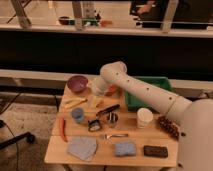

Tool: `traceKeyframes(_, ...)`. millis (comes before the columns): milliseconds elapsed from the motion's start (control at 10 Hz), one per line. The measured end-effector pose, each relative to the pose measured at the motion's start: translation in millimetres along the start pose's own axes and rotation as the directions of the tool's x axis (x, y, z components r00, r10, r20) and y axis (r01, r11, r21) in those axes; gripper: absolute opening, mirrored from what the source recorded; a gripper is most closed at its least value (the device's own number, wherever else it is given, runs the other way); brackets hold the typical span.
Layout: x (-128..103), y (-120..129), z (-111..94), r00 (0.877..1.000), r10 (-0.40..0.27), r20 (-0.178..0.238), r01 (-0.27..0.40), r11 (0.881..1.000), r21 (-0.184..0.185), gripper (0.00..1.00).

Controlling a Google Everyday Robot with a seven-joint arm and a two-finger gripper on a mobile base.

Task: Place banana in plastic cup

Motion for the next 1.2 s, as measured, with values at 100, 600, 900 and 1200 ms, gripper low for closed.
traceKeyframes(100, -1, -4, 5, 1.0, 0.004, 0.009, -0.004, 1.0, -0.008, 0.8)
traceKeyframes(600, -19, -14, 26, 0.999, -0.033, 0.03, 0.034, 0.999, -0.014, 0.8)
traceKeyframes(900, -19, -14, 26, 0.999, -0.035, 0.026, 0.036, 0.999, -0.016, 0.8)
traceKeyframes(1200, -20, -14, 27, 0.999, -0.038, 0.027, 0.038, 0.999, -0.018, 0.8)
